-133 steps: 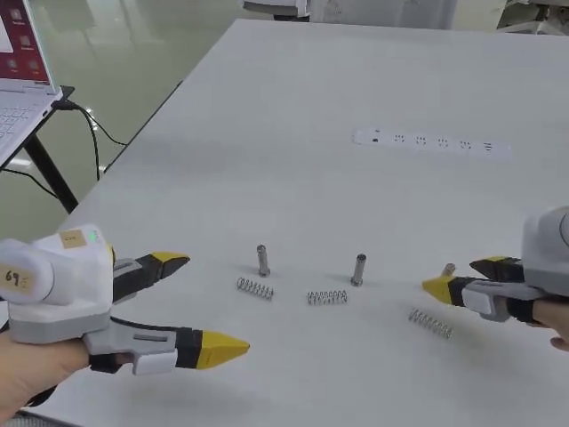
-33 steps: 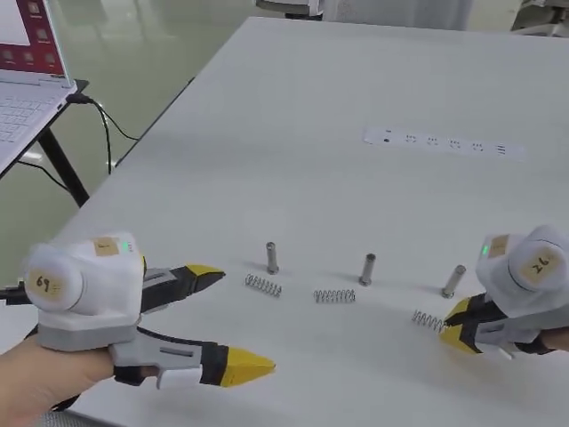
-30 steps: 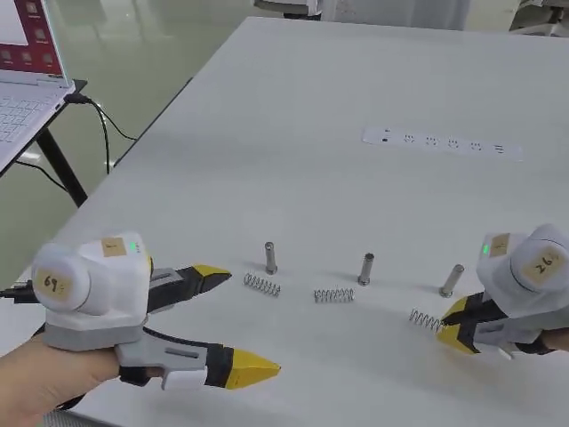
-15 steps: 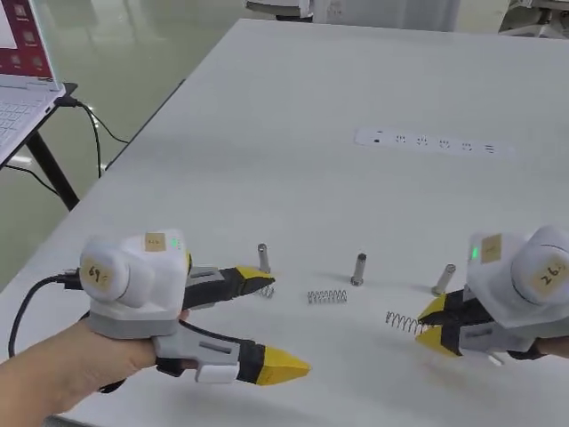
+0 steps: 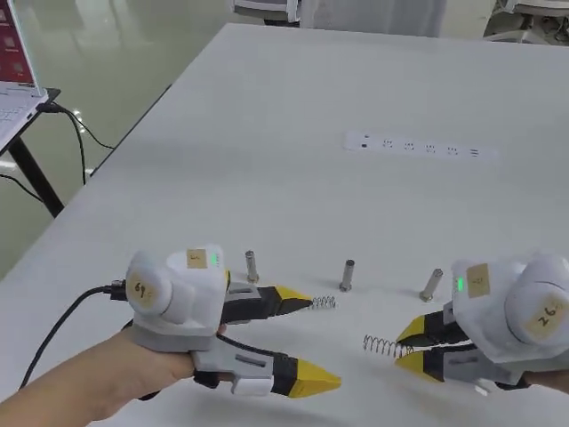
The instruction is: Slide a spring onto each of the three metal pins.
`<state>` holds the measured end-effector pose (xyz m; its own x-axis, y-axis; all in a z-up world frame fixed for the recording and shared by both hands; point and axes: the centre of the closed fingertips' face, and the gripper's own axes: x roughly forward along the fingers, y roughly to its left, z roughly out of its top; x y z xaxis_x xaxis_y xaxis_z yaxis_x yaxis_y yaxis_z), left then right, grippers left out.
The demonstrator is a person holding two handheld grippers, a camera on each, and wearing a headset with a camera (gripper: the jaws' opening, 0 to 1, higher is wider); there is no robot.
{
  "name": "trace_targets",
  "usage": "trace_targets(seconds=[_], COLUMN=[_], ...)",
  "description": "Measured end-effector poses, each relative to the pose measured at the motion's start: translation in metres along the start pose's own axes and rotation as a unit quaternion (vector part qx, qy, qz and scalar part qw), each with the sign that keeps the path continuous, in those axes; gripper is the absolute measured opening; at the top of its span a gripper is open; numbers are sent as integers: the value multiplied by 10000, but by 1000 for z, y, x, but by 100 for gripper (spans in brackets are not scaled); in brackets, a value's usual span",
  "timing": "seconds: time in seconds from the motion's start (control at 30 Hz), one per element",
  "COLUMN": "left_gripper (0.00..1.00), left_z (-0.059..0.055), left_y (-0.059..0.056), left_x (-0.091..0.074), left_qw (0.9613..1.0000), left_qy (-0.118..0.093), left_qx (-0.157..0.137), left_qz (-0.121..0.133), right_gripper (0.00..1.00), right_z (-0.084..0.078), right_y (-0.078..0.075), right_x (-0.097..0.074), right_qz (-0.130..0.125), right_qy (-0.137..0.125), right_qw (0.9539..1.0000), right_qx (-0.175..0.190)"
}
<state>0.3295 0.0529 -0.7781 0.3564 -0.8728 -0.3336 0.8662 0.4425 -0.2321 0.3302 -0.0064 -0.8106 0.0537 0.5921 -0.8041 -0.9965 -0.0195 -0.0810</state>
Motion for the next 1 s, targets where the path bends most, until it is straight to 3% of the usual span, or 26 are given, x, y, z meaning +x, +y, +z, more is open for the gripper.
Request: trace_targets(seconds=[0.33, 0.57, 1.0], left_gripper=[37, 24, 14], left_z=[3, 5, 5], left_y=[-11, -17, -24], left_x=[19, 31, 37], left_qw=[9994, 9982, 9973], left_qy=[-71, -107, -102], left_qx=[264, 491, 538], left_qz=[-222, -339, -497], right_gripper=[8, 8, 8], right_z=[10, 10, 19], right_y=[5, 7, 10], right_x=[-5, -6, -10], right_qz=[-48, -60, -63], right_qy=[-165, -205, -311], right_qw=[9993, 9992, 9984], right_qx=[-322, -347, -471])
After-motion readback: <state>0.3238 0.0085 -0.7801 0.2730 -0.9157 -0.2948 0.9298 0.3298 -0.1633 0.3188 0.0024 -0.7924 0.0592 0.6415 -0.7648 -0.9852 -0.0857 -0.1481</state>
